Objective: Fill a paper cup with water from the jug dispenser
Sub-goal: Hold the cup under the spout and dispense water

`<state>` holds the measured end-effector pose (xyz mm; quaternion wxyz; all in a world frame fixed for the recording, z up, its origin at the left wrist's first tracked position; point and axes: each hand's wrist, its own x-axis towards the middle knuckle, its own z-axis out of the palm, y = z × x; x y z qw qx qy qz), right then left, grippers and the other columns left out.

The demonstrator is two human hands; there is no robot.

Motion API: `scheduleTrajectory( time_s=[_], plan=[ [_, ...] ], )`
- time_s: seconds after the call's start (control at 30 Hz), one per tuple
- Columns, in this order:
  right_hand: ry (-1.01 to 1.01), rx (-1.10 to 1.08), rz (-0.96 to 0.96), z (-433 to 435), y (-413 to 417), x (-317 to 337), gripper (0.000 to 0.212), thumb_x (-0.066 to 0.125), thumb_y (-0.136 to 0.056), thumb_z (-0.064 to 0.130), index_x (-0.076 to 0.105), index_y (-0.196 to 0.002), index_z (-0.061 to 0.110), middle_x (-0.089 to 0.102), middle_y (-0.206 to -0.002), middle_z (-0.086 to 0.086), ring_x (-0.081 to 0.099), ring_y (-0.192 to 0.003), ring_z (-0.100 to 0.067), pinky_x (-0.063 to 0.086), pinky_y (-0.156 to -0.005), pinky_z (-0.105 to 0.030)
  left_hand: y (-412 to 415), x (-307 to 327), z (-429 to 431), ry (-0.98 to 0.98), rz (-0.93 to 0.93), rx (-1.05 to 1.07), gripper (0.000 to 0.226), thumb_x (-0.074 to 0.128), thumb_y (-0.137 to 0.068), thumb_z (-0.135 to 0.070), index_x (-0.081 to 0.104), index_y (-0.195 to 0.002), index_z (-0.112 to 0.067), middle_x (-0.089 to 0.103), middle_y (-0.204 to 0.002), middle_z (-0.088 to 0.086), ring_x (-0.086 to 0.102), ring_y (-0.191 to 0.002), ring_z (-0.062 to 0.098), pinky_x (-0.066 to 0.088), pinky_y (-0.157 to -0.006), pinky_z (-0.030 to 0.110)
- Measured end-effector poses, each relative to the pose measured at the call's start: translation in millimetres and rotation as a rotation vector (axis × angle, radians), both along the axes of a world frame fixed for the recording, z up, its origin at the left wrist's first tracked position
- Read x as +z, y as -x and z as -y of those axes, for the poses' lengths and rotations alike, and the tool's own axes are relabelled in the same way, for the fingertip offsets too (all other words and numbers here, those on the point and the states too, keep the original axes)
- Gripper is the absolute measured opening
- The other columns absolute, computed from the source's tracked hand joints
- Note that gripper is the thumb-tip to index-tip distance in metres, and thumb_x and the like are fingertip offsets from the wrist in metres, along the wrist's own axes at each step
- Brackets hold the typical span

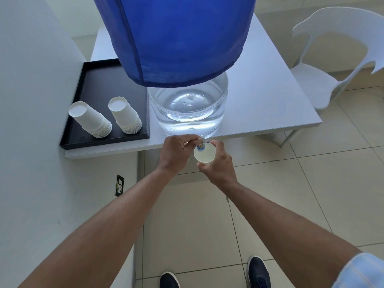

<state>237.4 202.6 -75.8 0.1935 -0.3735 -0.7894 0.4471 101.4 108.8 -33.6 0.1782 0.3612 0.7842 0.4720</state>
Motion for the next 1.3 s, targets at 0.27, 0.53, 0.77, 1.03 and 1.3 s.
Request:
scheduleTrajectory(
  time_s=[0.27, 0.53, 0.77, 1.03, 1.3],
  plan=[
    [0.013, -0.023, -0.022, 5.5, 4.7, -3.5, 0.066, 0.088, -0.073, 0.017, 0.054, -0.129, 0.02, 0.067, -0.106, 0.0, 0.061, -0.092, -0.017, 0.04, -0.066, 0.0, 1.8, 7.1, 2.4, 0.038, -0.067, -0.035, 0.012, 0.077, -0.101, -0.021, 0.088, -0.105, -0.022, 0.087, -0.105, -0.009, 0.059, -0.053, -0.018, 0.05, -0.064, 0.02],
    [0.013, -0.042, -0.032, 8.4, 6.8, -9.3, 0.066, 0.09, -0.071, 0.017, 0.054, -0.126, 0.019, 0.065, -0.101, 0.005, 0.058, -0.089, -0.015, 0.039, -0.067, 0.003, 1.0, 11.4, 2.8, 0.072, -0.119, -0.033, 0.014, 0.078, -0.101, -0.022, 0.088, -0.111, -0.023, 0.086, -0.109, -0.008, 0.08, -0.103, 0.009, 0.063, -0.094, 0.04],
    [0.017, -0.041, -0.04, 8.0, 7.7, -9.6, 0.065, 0.09, -0.072, 0.016, 0.054, -0.126, 0.019, 0.064, -0.099, 0.006, 0.058, -0.088, -0.013, 0.039, -0.067, 0.003, 1.7, 10.7, 2.3, 0.072, -0.131, -0.038, 0.014, 0.077, -0.101, -0.023, 0.088, -0.111, -0.024, 0.087, -0.108, -0.009, 0.08, -0.101, 0.009, 0.064, -0.092, 0.042],
    [0.01, -0.039, -0.03, 8.2, 7.8, -9.3, 0.066, 0.09, -0.072, 0.016, 0.053, -0.127, 0.019, 0.062, -0.098, 0.006, 0.056, -0.082, -0.004, 0.039, -0.069, 0.004, 1.7, 9.6, 2.8, 0.071, -0.155, -0.038, 0.016, 0.077, -0.101, -0.025, 0.087, -0.113, -0.023, 0.086, -0.111, -0.008, 0.08, -0.104, 0.01, 0.064, -0.094, 0.041],
    [0.01, -0.042, -0.028, 7.8, 7.8, -10.0, 0.065, 0.089, -0.072, 0.019, 0.052, -0.125, 0.022, 0.062, -0.098, 0.007, 0.057, -0.083, 0.0, 0.038, -0.067, 0.004, 2.7, 7.2, 1.8, 0.064, -0.159, -0.034, 0.014, 0.078, -0.101, -0.024, 0.087, -0.112, -0.025, 0.086, -0.111, -0.01, 0.08, -0.104, 0.006, 0.064, -0.095, 0.04]
  ],
)
